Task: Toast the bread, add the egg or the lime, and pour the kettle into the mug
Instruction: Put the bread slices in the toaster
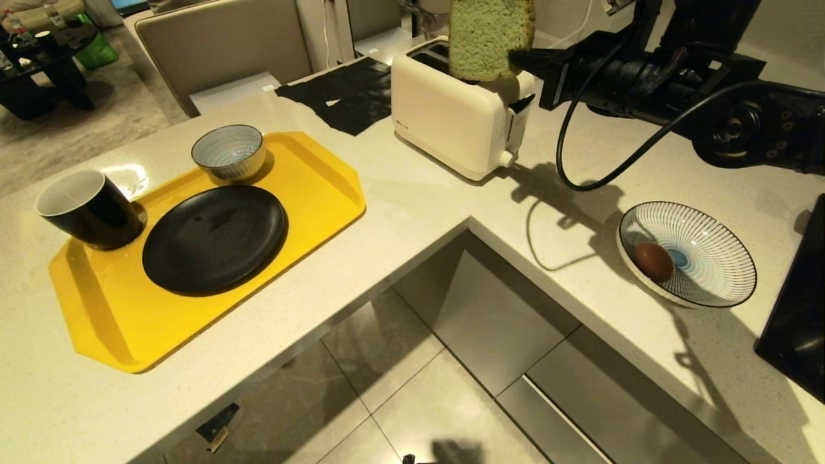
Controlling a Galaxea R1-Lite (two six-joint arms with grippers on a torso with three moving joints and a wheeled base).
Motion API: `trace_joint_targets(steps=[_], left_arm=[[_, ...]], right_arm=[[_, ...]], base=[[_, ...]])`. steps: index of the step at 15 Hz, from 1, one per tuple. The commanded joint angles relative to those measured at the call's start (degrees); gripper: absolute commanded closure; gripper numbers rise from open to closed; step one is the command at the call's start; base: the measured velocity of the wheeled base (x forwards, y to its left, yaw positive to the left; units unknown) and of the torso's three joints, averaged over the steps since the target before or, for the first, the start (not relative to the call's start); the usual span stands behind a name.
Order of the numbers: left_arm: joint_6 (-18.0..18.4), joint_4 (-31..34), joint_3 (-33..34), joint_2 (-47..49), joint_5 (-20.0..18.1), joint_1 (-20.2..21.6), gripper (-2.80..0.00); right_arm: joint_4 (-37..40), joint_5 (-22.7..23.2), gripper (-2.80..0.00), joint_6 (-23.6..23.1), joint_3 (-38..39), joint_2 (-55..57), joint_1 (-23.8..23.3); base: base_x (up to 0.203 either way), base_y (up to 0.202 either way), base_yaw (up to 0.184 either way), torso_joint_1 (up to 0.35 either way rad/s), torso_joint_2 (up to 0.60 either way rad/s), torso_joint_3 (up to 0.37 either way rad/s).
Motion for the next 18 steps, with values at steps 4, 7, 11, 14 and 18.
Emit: trace_joint_targets(steps=[4,7,11,14,18], left_arm=[[0.0,0.0,0.0,0.1,0.1,0.0,0.00],[0.0,0.0,0.0,0.1,0.0,0.0,0.00],[0.0,0.0,0.0,0.1,0.0,0.1,0.00],[0.0,0.0,0.0,0.1,0.0,0.0,0.00],[0.0,0.0,0.0,0.1,0.0,0.0,0.00]], right_arm=[[0.3,-0.4,0.00,-1.0,-0.1,0.9,0.6],[1.5,-1.5,0.00,-1.8,-0.1,1.7,0.7],[1.5,-1.5,0.00,-1.9,-0.2,2.1,0.6],[1.3,-1.2,-2.80,-1.9,-0.2,2.1,0.7],[1.0,-1.0,-2.80,-1.9,-0.2,0.5,1.0]], base=[[0.000,0.000,0.000,0.000,0.00,0.000],[0.000,0.000,0.000,0.000,0.00,0.000],[0.000,0.000,0.000,0.000,0.00,0.000],[0.000,0.000,0.000,0.000,0.00,0.000],[0.000,0.000,0.000,0.000,0.00,0.000]])
